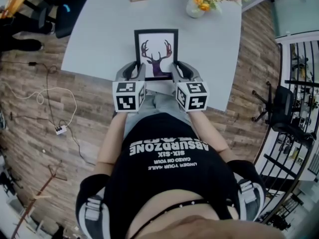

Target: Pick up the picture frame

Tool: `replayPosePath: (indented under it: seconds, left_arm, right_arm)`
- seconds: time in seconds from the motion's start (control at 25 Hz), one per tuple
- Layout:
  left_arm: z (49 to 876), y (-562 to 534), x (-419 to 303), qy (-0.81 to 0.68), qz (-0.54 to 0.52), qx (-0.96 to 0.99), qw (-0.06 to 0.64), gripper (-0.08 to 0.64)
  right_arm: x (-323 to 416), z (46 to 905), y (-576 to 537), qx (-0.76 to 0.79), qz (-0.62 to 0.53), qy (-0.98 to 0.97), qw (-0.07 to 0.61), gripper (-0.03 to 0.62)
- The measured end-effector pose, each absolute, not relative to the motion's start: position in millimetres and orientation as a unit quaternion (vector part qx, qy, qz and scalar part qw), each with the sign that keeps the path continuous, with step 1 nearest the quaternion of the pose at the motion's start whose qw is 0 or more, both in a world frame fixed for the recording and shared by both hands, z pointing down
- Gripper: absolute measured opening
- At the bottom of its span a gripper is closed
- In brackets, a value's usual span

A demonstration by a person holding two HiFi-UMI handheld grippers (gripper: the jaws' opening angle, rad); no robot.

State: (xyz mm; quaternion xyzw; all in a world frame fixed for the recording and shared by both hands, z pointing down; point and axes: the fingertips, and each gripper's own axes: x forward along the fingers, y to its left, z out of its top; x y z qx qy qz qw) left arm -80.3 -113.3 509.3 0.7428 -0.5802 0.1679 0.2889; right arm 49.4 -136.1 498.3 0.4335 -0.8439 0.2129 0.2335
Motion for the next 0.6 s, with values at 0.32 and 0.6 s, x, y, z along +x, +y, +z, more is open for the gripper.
replayPosePath:
  seconds: [0.32, 0.6]
  left_arm:
    - [505.7, -116.8, -76.9, -0.575, 0.169, 0.749, 0.281, 0.114]
    - [504.4, -117.9, -79.5, -0.575, 0.168, 0.749, 0.283, 0.114]
  right_arm:
    - [52.7, 494.3, -138.0, 0.442, 0.209, -0.840, 0.234, 0.089]
    - [50.3, 492.9, -138.6, 0.442, 0.209, -0.840, 0.236, 0.089]
